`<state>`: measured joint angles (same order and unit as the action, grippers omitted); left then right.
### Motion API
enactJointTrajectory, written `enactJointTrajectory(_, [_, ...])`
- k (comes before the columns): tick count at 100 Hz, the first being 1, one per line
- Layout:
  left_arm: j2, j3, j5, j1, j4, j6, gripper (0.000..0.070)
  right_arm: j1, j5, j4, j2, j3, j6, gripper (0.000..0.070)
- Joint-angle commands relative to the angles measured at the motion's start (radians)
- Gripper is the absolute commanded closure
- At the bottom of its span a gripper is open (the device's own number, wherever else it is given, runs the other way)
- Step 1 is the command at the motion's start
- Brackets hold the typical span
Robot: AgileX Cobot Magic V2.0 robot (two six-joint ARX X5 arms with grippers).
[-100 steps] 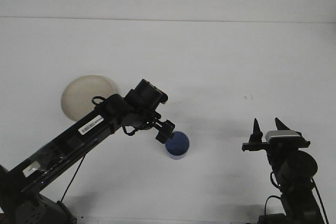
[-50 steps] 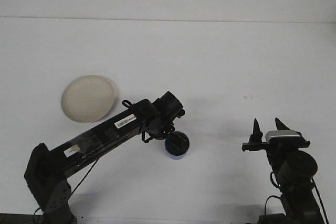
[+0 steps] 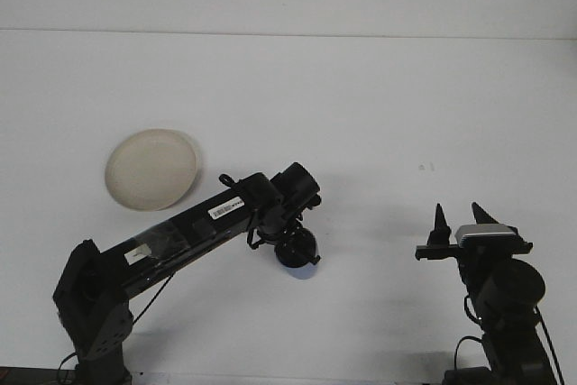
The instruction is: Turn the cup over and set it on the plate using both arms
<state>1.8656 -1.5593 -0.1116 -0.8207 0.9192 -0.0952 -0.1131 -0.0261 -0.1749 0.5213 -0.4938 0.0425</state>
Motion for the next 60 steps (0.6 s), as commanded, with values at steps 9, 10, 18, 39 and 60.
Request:
enactJointTrajectory(9, [0.011,-0.091,0.013,0.018,0.097,0.016,0.0689,-0.003,0.0,0.01,0.003,-0.004,0.013,0.0292])
enactJointTrajectory(10, [0.01,-0.096,0.015,0.021,0.103,0.016,0.0689,-0.003,0.0,0.01,0.003,-0.004,0.013,0.0292])
enactJointTrajectory(18, [-0.005,-0.144,0.053,0.054,0.151,0.016,0.0689,-0.003,0.0,0.01,0.003,-0.004,0.013,0.0292])
enactJointTrajectory(39, [-0.075,-0.253,0.19,0.197,0.237,0.031,0.0689,-0.003,0.0,0.01,0.003,-0.004,0.013,0.0292])
enactJointTrajectory(60, [-0.126,-0.286,0.276,0.414,0.262,0.043,0.0689,-0.003,0.0,0.01,0.003,-0.004,0.013,0.0292])
